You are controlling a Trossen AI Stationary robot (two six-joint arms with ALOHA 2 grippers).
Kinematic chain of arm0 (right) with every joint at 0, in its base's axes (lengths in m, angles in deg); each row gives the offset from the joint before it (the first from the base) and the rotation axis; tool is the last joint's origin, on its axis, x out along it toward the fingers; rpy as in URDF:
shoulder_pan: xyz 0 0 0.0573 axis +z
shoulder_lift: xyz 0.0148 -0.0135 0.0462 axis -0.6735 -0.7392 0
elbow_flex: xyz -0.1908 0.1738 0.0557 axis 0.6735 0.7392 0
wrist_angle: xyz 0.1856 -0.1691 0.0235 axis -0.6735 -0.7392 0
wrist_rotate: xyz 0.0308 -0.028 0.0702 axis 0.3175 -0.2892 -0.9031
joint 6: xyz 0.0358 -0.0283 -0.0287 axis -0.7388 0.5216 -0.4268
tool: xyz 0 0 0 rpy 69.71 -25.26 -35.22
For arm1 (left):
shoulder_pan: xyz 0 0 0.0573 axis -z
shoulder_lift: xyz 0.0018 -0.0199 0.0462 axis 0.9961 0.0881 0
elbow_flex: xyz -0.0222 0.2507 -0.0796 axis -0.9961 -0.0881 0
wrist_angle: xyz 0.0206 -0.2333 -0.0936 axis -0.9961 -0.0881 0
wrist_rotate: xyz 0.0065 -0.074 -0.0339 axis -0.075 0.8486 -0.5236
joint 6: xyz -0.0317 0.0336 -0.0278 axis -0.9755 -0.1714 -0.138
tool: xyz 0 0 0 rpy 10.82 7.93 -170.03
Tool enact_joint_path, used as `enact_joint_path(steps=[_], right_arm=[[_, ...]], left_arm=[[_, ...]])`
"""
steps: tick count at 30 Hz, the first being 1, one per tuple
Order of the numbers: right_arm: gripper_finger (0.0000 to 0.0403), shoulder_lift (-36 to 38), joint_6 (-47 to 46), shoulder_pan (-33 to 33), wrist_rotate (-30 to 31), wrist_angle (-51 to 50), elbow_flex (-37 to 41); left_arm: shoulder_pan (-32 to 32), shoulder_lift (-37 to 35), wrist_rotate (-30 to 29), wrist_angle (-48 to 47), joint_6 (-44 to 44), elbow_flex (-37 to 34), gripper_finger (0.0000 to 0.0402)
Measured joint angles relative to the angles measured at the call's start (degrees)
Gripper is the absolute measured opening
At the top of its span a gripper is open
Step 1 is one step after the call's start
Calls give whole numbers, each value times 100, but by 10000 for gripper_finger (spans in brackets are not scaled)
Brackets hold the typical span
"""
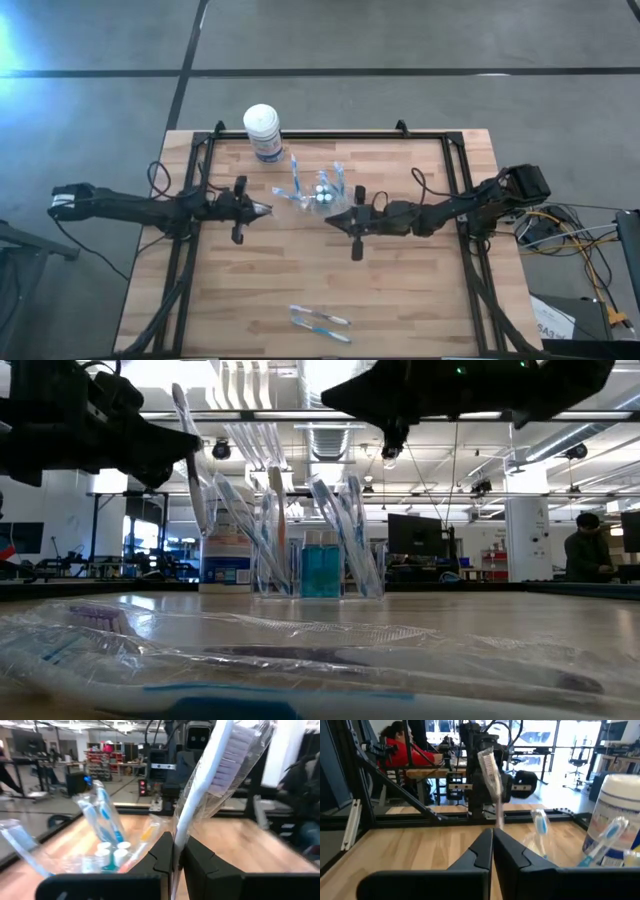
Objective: Pick & Place toothbrushing station
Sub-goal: Put the violet toothbrush in the transparent organizer
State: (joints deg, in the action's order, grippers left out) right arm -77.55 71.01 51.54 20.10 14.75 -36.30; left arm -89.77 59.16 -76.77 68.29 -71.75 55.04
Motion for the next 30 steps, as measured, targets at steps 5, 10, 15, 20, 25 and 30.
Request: enact_joint_path(steps=[5,10,15,20,25,30], right_arm=[[8,0,-121,112,0,58,334],[8,0,-217,288,134,147,574],[8,0,-239,496,588,292,803],[8,26,-230,564,599,636,1017],[8,37,-218,556,601,891,1137],[8,37,-215,556,600,925,1148]], left_arm=[[-7,439,-353,58,389,239,24],[-75,1015,-411,64,838,639,24],[-362,1577,-516,420,1029,878,24],[-855,2128,-232,1369,608,944,24],[-1131,2706,131,1647,287,1166,24],[-1134,3346,193,1840,272,1427,24]])
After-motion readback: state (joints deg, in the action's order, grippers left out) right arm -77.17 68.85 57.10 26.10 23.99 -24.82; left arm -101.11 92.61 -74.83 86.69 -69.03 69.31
